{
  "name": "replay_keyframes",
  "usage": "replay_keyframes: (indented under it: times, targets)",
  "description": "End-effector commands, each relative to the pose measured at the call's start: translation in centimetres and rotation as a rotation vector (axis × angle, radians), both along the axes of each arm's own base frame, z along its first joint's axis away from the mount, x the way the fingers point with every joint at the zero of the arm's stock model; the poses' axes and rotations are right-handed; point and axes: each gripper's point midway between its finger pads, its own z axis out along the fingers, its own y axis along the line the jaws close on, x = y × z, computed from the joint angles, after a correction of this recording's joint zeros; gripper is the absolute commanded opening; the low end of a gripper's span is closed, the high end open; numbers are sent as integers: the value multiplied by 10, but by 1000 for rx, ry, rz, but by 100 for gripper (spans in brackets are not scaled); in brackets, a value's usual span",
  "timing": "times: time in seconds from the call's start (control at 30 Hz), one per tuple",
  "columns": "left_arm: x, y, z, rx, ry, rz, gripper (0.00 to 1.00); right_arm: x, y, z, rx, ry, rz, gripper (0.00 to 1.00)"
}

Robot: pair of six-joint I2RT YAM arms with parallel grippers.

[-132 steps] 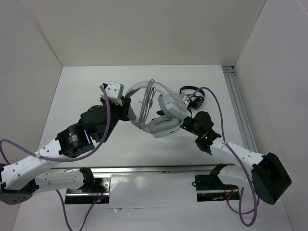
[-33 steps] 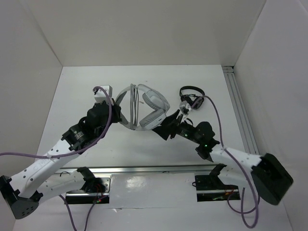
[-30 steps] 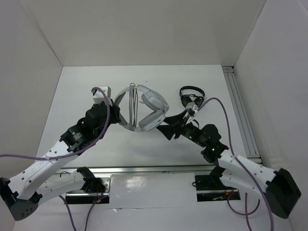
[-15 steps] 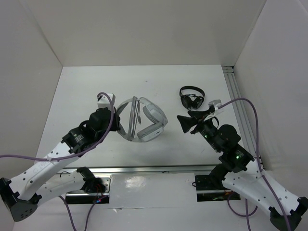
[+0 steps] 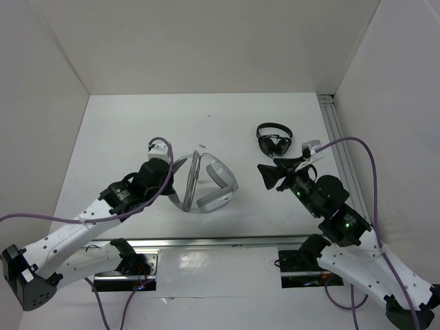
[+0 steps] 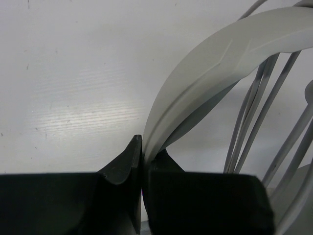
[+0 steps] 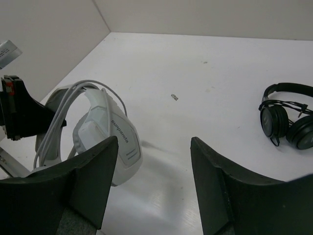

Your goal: Wrap the headphones

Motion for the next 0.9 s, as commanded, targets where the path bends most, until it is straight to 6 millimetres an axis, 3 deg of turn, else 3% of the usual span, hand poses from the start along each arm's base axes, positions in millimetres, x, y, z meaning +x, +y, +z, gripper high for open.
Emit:
replay_keyframes:
  times: [0.0, 0.13, 0.23, 0.27, 0.37, 0.4, 0.47, 0.5, 0.63, 0.7, 0.73, 0.87]
  targets:
    - [4, -13, 30, -158, -54, 36, 0, -6, -7, 22, 3, -31, -5, 68]
    - [10, -16, 26, -134, -29, 53, 0, -8, -6, 33, 12, -41, 4, 68]
    - [31, -20, 7, -88, 3, 73, 0, -8, 2, 32, 2, -30, 39, 68]
    - [41, -31, 5, -117, 5, 36, 0, -10, 6, 34, 8, -38, 67, 68]
    - [71, -32, -33, -87, 80, 39, 0, -15, 25, 25, 14, -49, 167, 68]
    - [89, -28, -36, -99, 62, 65, 0, -18, 27, 26, 23, -62, 186, 68]
    - [112, -33, -66, -93, 138, 62, 0, -22, 33, 23, 33, -78, 224, 68]
    - [127, -25, -74, -86, 150, 82, 0, -25, 38, 19, 34, -83, 255, 68]
    - [167, -23, -110, -106, 235, 105, 0, -30, 46, 16, 32, -84, 312, 70]
    - [184, -28, -112, -115, 231, 89, 0, -30, 50, 8, 20, -66, 327, 70]
    - [189, -23, -127, -105, 258, 105, 0, -32, 54, 3, 9, -50, 349, 70]
    - [194, -25, -146, -68, 306, 97, 0, -33, 53, -3, 4, -42, 349, 71]
